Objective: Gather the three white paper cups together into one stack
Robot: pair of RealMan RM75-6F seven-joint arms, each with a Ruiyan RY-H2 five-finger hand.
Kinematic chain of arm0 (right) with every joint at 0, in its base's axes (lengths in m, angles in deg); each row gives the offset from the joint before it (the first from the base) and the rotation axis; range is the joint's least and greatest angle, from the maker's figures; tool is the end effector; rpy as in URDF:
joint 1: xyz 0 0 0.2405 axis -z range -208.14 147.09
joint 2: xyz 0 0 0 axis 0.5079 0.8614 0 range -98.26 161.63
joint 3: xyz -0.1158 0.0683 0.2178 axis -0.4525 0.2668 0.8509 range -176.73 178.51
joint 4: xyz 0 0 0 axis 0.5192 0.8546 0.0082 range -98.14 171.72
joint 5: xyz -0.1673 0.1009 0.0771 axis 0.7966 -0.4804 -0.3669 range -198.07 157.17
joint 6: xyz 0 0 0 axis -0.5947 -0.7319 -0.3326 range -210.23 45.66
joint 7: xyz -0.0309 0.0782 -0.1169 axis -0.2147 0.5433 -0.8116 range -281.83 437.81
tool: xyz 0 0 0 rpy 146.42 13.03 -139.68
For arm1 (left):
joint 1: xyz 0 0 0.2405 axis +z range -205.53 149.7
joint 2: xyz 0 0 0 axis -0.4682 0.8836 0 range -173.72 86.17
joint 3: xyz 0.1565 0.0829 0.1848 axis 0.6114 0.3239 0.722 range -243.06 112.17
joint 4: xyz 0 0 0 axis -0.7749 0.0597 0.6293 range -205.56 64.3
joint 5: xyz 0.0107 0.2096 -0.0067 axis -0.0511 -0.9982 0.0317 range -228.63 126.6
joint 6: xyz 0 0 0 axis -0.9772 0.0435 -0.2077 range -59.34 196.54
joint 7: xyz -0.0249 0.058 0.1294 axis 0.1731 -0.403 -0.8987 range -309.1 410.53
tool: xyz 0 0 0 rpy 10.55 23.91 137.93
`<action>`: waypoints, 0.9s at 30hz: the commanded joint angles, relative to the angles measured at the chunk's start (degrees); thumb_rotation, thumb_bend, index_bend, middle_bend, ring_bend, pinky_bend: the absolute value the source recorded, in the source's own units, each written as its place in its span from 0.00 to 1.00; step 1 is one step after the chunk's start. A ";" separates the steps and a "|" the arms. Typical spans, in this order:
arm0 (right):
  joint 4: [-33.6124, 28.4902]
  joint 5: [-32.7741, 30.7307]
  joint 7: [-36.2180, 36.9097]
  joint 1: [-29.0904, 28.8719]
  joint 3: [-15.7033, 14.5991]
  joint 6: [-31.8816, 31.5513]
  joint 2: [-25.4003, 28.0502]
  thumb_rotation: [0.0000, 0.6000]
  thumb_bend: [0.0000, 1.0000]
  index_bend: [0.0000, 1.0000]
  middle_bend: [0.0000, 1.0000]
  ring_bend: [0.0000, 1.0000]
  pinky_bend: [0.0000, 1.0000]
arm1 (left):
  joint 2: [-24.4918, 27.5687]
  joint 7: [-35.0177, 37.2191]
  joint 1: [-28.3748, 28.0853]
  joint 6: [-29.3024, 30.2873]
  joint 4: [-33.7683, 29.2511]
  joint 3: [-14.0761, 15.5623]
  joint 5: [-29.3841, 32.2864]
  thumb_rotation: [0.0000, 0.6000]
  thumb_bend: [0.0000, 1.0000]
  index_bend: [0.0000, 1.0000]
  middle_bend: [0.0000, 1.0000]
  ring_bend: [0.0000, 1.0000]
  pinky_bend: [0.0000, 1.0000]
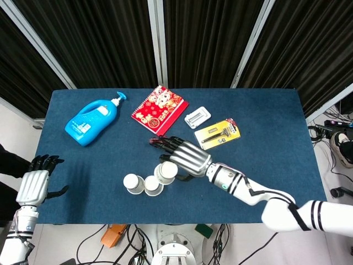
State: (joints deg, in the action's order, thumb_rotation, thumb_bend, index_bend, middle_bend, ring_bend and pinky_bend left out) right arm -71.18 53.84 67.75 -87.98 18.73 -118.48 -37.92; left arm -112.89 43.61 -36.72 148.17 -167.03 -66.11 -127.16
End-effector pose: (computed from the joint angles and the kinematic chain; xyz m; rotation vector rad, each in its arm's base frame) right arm 0.0063 -0.3156 0.0425 2.4150 -0.7057 1.1426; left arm -0.3052 0.1891 0.1132 -1.3754 -1.0710 -0.8072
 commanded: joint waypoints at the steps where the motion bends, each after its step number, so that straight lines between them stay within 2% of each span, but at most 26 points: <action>1: 3.15 -5.97 -4.14 -6.24 1.58 3.28 -4.97 1.00 0.48 0.52 0.10 0.00 0.18 | -0.04 0.64 0.36 0.07 0.59 -0.12 0.06 1.00 0.19 0.23 0.15 0.08 0.00; 8: 6.55 -15.30 -11.70 -14.16 -0.67 3.83 -9.55 1.00 0.48 0.50 0.10 0.00 0.18 | -0.18 2.14 0.75 -0.61 1.85 -0.44 0.42 0.99 0.19 0.23 0.14 0.08 0.00; 14: 7.02 -20.53 -15.67 -18.50 -2.63 1.99 -11.50 1.00 0.48 0.48 0.10 0.00 0.18 | -0.56 3.09 0.97 -1.05 2.76 -0.64 0.40 1.00 0.19 0.23 0.14 0.08 0.00; 21: 6.90 -23.39 -17.40 -20.97 -4.32 -0.20 -12.38 1.00 0.48 0.44 0.09 0.00 0.18 | -0.89 3.76 1.27 -1.30 3.54 -0.78 0.27 0.99 0.18 0.23 0.14 0.08 0.00; 27: 6.21 -23.50 -17.30 -21.70 -5.19 -1.55 -12.29 1.00 0.48 0.36 0.10 0.00 0.17 | -1.07 4.13 1.58 -1.25 3.81 -0.90 0.10 0.99 0.18 0.23 0.14 0.08 0.00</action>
State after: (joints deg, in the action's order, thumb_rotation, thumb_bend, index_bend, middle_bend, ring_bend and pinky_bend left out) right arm -64.90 30.31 50.41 -109.63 13.61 -119.97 -50.26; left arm -113.97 47.74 -35.15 146.93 -163.22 -67.01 -127.05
